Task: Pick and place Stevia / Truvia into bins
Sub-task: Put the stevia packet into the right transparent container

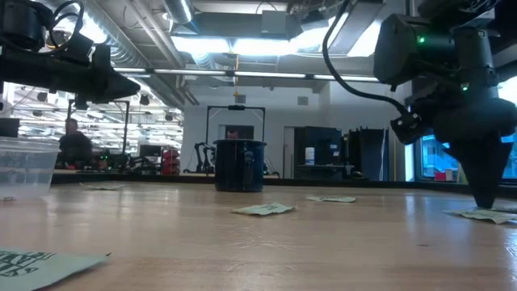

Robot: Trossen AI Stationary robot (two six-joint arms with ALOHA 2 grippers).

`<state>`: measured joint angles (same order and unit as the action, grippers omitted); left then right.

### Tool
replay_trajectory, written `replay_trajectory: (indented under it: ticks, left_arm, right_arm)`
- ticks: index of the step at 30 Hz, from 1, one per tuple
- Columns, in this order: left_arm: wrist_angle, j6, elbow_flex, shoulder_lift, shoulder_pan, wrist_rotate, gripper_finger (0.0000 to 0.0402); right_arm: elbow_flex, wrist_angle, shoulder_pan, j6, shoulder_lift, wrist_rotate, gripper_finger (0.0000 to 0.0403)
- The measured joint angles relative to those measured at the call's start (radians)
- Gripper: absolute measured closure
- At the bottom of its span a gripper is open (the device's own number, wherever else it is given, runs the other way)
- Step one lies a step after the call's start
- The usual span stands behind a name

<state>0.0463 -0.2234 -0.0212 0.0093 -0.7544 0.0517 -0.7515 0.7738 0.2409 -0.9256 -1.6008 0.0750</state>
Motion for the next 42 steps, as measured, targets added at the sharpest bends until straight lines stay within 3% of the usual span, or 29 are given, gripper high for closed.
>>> replay_trajectory:
  ticks: [10, 16, 25, 32, 42]
  left_arm:
    - [-0.005, 0.000, 0.000, 0.000, 0.000, 0.000, 0.0302]
    - [-0.005, 0.000, 0.000, 0.000, 0.000, 0.000, 0.0302]
    - [-0.006, 0.000, 0.000, 0.000, 0.000, 0.000, 0.0302]
    - [-0.009, 0.000, 0.000, 0.000, 0.000, 0.000, 0.0302]
    - [-0.023, 0.000, 0.000, 0.000, 0.000, 0.000, 0.0302]
  right_arm:
    - [0.004, 0.013, 0.000, -0.008, 0.009, -0.002, 0.0397]
    - [-0.015, 0.034, 0.001, -0.007, 0.034, 0.002, 0.0395]
    - [-0.165, 0.154, 0.042, -0.015, 0.161, -0.020, 0.0399]
    - [-0.244, 0.368, 0.202, -0.332, 0.235, 0.002, 0.0401]
    - [-0.239, 0.380, 0.436, -0.767, 0.238, 0.003, 0.0401]
